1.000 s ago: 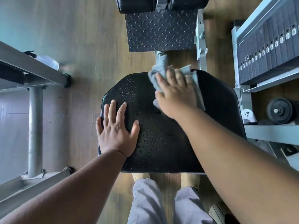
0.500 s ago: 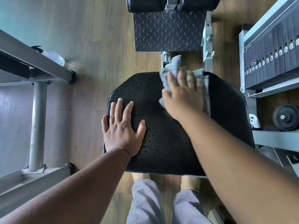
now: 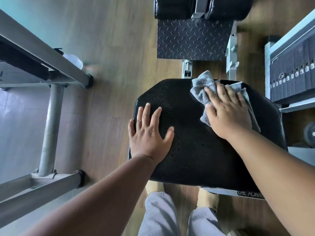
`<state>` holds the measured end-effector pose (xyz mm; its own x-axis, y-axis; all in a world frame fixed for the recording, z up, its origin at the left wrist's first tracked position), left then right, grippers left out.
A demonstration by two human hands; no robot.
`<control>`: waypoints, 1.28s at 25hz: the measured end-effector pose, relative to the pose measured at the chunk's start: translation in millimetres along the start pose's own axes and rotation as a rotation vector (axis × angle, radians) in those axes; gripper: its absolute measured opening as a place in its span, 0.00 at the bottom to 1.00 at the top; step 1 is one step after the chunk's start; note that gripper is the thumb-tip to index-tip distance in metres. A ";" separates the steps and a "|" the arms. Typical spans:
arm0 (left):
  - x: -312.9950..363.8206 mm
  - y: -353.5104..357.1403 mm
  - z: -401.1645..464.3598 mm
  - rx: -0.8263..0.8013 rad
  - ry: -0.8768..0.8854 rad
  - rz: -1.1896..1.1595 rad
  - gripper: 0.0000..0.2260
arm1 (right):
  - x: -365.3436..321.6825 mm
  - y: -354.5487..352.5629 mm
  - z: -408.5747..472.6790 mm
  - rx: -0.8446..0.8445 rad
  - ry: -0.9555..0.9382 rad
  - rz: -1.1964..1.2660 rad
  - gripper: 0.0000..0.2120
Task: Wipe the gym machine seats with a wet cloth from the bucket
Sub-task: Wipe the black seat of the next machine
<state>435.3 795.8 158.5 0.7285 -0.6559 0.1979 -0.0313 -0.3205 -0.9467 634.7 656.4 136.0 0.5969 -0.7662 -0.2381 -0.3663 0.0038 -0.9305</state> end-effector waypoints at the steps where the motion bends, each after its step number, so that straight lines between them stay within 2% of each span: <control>1: -5.4 -5.4 0.5 0.019 -0.016 -0.083 0.32 | 1.2 0.0 1.2 -0.017 -0.007 -0.003 0.30; 4: -46.2 -11.0 -0.6 0.011 -0.206 -0.306 0.35 | 1.6 -0.5 1.2 -0.036 0.007 -0.015 0.29; 7: -64.8 4.3 -11.0 -0.142 -0.286 -0.267 0.37 | -13.9 2.3 6.2 -0.064 0.108 -0.016 0.27; 10: -61.4 5.7 -14.1 -0.091 -0.271 -0.199 0.36 | -63.8 9.0 31.2 -0.095 0.091 -0.010 0.28; 13: -61.5 4.9 -11.9 -0.058 -0.281 -0.172 0.37 | -137.8 20.9 41.1 -0.146 -0.113 0.020 0.28; 15: -61.8 5.4 -12.6 -0.062 -0.280 -0.188 0.37 | -165.6 32.1 20.4 -0.197 -0.340 0.015 0.27; 17: -61.5 3.0 -14.4 -0.044 -0.269 -0.225 0.37 | -155.2 34.2 -6.7 -0.238 -0.548 -0.014 0.27; 18: -61.2 2.3 -14.2 -0.036 -0.262 -0.233 0.36 | -137.0 29.8 -12.8 -0.250 -0.580 -0.013 0.27; 20: -61.8 4.2 -12.2 -0.031 -0.256 -0.231 0.36 | -90.4 19.0 -4.3 -0.233 -0.439 -0.014 0.26; 22: -62.1 5.7 -11.2 -0.022 -0.257 -0.229 0.36 | -60.8 10.1 15.9 -0.174 -0.155 0.003 0.27; 24: -63.2 7.1 -11.2 -0.019 -0.262 -0.242 0.36 | -79.0 13.1 31.3 -0.136 0.014 0.033 0.27; 25: -63.7 7.8 -11.5 -0.023 -0.265 -0.254 0.36 | -102.0 16.6 34.7 -0.140 0.009 0.043 0.27; 27: -65.1 8.3 -12.2 -0.032 -0.271 -0.276 0.35 | -155.0 27.0 29.0 -0.182 -0.165 0.051 0.27; 29: -64.3 7.4 -12.2 -0.031 -0.260 -0.299 0.34 | -179.4 34.3 10.6 -0.246 -0.394 0.057 0.26; 32: -62.2 6.9 -12.2 -0.040 -0.240 -0.309 0.35 | -139.4 27.6 -18.2 -0.267 -0.589 0.062 0.25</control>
<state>381.4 826.1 142.8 0.8469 -0.3476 0.4024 0.1909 -0.5075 -0.8402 528.4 751.7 148.6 0.8328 -0.2888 -0.4722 -0.5319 -0.1811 -0.8272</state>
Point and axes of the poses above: each hand's wrist, its own z-axis towards the middle knuckle, its own y-axis out of the palm, x = y × z, the point moved 8 cm from there along z, towards the middle knuckle, and after that the axes turned 7 degrees about z, right-handed, at the moved point
